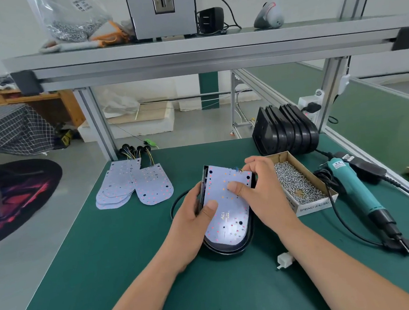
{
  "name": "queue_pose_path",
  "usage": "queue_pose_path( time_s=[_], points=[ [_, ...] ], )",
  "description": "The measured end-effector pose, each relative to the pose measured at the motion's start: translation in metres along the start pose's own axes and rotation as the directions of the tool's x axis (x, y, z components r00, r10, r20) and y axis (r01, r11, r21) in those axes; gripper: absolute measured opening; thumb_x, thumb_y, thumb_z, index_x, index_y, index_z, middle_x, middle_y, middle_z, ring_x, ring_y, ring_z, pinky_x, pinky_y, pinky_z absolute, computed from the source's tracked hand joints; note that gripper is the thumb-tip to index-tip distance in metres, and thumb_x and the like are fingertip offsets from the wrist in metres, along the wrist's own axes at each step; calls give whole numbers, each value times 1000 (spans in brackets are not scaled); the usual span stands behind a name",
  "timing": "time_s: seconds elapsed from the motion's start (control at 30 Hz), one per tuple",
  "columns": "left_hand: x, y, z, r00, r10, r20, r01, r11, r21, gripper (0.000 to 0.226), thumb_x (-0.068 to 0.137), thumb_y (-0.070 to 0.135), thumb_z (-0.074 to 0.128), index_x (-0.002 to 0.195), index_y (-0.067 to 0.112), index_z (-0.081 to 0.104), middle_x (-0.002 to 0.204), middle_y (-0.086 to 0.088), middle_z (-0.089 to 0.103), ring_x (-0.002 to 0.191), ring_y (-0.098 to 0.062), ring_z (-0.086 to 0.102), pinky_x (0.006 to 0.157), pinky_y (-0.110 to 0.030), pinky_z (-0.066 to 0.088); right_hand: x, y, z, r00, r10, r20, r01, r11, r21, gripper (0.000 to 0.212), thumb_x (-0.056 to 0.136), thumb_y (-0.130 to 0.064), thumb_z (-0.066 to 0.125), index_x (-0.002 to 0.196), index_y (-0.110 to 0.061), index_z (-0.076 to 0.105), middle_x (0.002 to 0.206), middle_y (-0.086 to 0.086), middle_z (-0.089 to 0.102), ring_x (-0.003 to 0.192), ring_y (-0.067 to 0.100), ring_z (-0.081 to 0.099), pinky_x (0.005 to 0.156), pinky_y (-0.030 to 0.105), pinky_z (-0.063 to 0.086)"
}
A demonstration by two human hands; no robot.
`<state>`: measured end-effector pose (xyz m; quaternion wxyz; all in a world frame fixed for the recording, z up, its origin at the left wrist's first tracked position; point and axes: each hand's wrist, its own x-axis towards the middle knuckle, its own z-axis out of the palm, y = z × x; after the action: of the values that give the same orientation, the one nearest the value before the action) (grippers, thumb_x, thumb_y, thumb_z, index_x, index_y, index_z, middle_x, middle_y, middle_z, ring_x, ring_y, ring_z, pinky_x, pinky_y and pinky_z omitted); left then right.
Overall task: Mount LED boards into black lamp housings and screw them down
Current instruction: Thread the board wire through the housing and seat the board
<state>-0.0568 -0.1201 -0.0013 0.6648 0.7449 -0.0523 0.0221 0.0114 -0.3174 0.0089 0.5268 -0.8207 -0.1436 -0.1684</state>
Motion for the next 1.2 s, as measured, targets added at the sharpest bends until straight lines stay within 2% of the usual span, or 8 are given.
queue_pose_path(
  time_s=[0.2, 0.3, 0.43, 0.63, 0.87, 1.0, 1.07, 1.2],
  points=[
    [-2, -2, 3, 995, -35, -98, 35, 999, -7, 47, 106, 11, 61, 147, 33, 55, 136, 14, 71, 127, -11, 67, 112, -45, 51, 1, 0, -3, 993, -89, 78, 99, 985, -139, 21, 93, -26, 79, 99, -21, 60, 117, -9, 60, 110, -1, 52, 88, 10, 37],
    [-2, -3, 2, 990, -61, -126, 54, 997, -58, 60, 98, 26, 65, 155, 30, 49, 142, 16, 68, 133, -9, 63, 118, -48, 47, 2, 1, -7, 989, -140, 47, 146, 973, -180, 6, 99, -24, 71, 103, -22, 67, 117, -13, 61, 112, -4, 54, 90, 16, 41],
    [-2, -4, 2, 997, -27, -78, 21, 996, -87, 44, 96, 25, 63, 138, 39, 63, 136, 11, 72, 128, -16, 67, 113, -50, 50, 1, 0, -5, 995, -101, 1, 101, 994, -35, 25, 93, -31, 71, 117, -27, 67, 124, -19, 64, 119, -2, 57, 96, 10, 41],
    [-1, 1, 4, 986, -145, -84, 107, 931, -348, 55, 80, 17, 68, 132, 34, 64, 119, -15, 77, 106, -37, 72, 103, -62, 53, 8, 3, -8, 973, 132, 188, -191, 919, 345, 32, 83, -35, 78, 115, -31, 75, 112, -7, 77, 106, 12, 71, 92, 30, 53],
    [-3, 15, 1, 986, -106, -132, 61, 951, -303, 39, 90, 40, 75, 122, 20, 68, 117, -5, 80, 107, -27, 78, 80, -37, 64, 4, -10, 0, 983, 53, 176, -116, 921, 372, 25, 86, -36, 79, 111, -36, 74, 103, -10, 76, 93, 7, 69, 80, 21, 54],
    [-4, 18, 1, 985, -125, -119, 82, 947, -312, 20, 90, 40, 75, 106, 28, 77, 117, -6, 80, 109, -30, 77, 92, -48, 64, 2, -19, 1, 943, 245, 226, -333, 661, 672, 37, 106, -43, 52, 119, -17, 76, 120, 10, 77, 111, 25, 69, 98, 46, 52],
    [-5, 17, 3, 986, -147, -80, 107, 920, -378, 21, 90, 37, 76, 108, 26, 78, 121, -11, 79, 113, -35, 76, 97, -55, 62, 4, -24, -1, 910, 317, 266, -407, 563, 719, 36, 101, -40, 58, 118, -14, 76, 121, 15, 76, 114, 32, 69, 104, 53, 48],
    [-9, 16, 7, 988, -157, -12, 137, 897, -421, 34, 89, 39, 80, 117, 20, 76, 127, -15, 76, 118, -39, 73, 101, -56, 59, -9, -25, -5, 914, 129, 386, -290, 871, 397, 25, 95, -17, 64, 112, -29, 78, 114, -7, 79, 105, 9, 72, 93, 32, 57]
  ],
)
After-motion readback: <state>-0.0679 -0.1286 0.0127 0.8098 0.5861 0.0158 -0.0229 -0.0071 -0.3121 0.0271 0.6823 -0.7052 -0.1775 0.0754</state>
